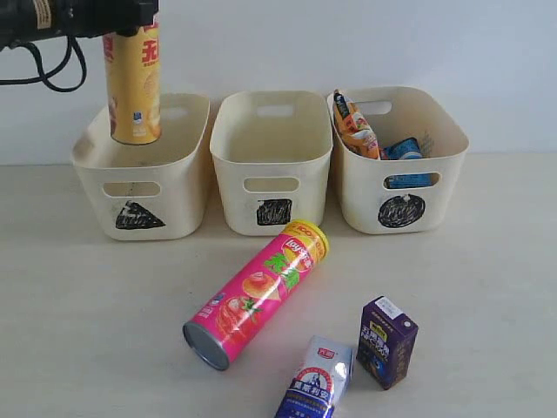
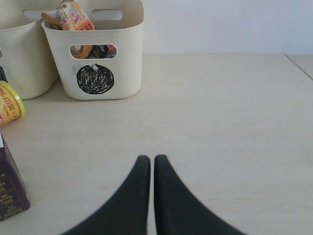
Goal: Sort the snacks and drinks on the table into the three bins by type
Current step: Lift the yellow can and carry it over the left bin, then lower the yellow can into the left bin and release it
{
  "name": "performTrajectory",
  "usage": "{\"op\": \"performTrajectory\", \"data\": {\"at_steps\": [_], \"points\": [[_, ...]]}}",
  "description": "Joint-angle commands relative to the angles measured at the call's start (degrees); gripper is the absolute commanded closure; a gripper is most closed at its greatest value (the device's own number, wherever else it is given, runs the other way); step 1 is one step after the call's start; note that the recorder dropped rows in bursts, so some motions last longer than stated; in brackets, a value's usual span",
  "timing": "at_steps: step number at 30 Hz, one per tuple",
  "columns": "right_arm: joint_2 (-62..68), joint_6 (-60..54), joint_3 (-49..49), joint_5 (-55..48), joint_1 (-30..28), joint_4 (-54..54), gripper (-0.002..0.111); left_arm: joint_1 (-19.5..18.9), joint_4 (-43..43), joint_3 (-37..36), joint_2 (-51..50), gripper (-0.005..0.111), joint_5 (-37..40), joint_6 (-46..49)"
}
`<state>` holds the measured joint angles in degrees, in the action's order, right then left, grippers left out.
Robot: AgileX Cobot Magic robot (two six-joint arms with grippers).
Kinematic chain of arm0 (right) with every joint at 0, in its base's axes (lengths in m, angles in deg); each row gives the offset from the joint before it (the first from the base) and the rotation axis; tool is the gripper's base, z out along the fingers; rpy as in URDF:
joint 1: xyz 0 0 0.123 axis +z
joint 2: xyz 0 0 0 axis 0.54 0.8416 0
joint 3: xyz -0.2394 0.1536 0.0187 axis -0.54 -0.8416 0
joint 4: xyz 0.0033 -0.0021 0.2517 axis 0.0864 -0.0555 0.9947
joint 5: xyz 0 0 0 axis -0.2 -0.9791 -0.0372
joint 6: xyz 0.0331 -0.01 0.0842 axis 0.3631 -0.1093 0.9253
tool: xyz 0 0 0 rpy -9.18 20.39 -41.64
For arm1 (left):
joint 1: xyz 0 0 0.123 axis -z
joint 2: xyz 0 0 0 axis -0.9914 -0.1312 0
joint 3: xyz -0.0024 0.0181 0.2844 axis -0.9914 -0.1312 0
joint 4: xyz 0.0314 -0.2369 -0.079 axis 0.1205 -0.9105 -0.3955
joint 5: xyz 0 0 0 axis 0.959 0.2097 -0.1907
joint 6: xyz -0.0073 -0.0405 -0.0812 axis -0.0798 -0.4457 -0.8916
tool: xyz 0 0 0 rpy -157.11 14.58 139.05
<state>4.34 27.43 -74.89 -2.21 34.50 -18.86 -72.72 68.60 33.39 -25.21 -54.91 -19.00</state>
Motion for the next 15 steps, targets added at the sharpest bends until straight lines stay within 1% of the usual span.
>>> {"op": "performTrajectory", "data": {"at_steps": [1,7,9,11,15], "points": [[-0.3,-0.1,-0.2,0.5,-0.1,0.1,0.108,-0.8,-3.0,3.4,-4.7,0.103,0.0,0.1],[-0.3,-0.1,-0.2,0.5,-0.1,0.1,0.108,-0.8,-3.3,5.9,-10.0,0.103,1.3,0.1],[-0.3,-0.1,-0.2,0.5,-0.1,0.1,0.108,-0.8,-3.3,6.3,-11.2,0.100,2.3,0.1],[-0.3,-0.1,-0.2,0.5,-0.1,0.1,0.108,-0.8,-3.3,6.4,-12.0,0.091,3.5,0.6],[-0.3,-0.1,-0.2,0.5,-0.1,0.1,0.108,-0.8,-3.3,6.4,-13.4,0.061,5.8,0.8]]}}
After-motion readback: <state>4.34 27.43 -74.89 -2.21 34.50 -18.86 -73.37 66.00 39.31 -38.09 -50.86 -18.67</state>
